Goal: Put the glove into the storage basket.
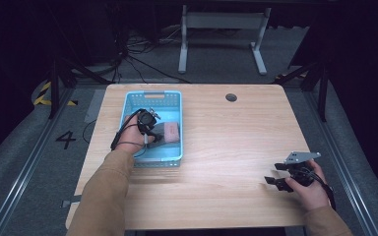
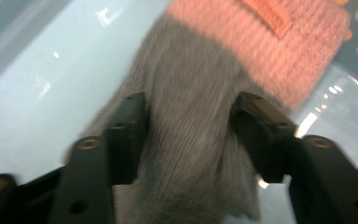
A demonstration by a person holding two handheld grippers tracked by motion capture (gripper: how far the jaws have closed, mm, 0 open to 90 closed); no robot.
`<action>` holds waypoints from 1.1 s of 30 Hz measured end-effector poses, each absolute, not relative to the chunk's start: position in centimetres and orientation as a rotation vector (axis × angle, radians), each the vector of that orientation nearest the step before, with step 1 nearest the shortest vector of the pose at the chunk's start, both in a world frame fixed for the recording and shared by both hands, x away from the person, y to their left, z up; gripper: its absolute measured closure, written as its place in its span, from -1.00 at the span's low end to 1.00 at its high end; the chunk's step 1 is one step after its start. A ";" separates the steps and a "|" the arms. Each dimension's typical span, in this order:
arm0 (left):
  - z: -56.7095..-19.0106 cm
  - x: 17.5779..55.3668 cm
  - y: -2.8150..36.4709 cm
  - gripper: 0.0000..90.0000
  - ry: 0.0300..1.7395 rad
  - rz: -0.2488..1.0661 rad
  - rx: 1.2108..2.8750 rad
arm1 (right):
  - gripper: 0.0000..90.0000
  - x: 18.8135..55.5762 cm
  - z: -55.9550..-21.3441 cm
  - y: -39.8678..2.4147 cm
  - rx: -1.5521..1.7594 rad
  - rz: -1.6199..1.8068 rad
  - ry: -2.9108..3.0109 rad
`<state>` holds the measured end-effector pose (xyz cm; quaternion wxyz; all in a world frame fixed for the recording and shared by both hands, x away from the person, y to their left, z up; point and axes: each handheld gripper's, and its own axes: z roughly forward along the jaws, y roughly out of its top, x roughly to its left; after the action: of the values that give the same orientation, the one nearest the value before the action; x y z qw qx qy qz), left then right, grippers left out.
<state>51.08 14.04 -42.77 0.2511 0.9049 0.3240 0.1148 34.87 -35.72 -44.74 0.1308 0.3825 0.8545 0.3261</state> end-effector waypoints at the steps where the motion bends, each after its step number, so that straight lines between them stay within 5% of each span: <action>1: -42.7 51.0 14.1 -0.12 0.885 0.314 2.444 | -0.35 34.9 -44.7 -35.6 1.109 0.949 2.481; 33: -35.0 40.7 11.9 -0.31 0.710 0.255 2.242 | -0.36 37.7 -44.3 -32.7 0.998 0.981 2.536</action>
<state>40.67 11.86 -34.98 0.3785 0.8772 0.2780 0.0998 37.69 -32.65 -44.27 0.1225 0.3420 0.8690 0.3361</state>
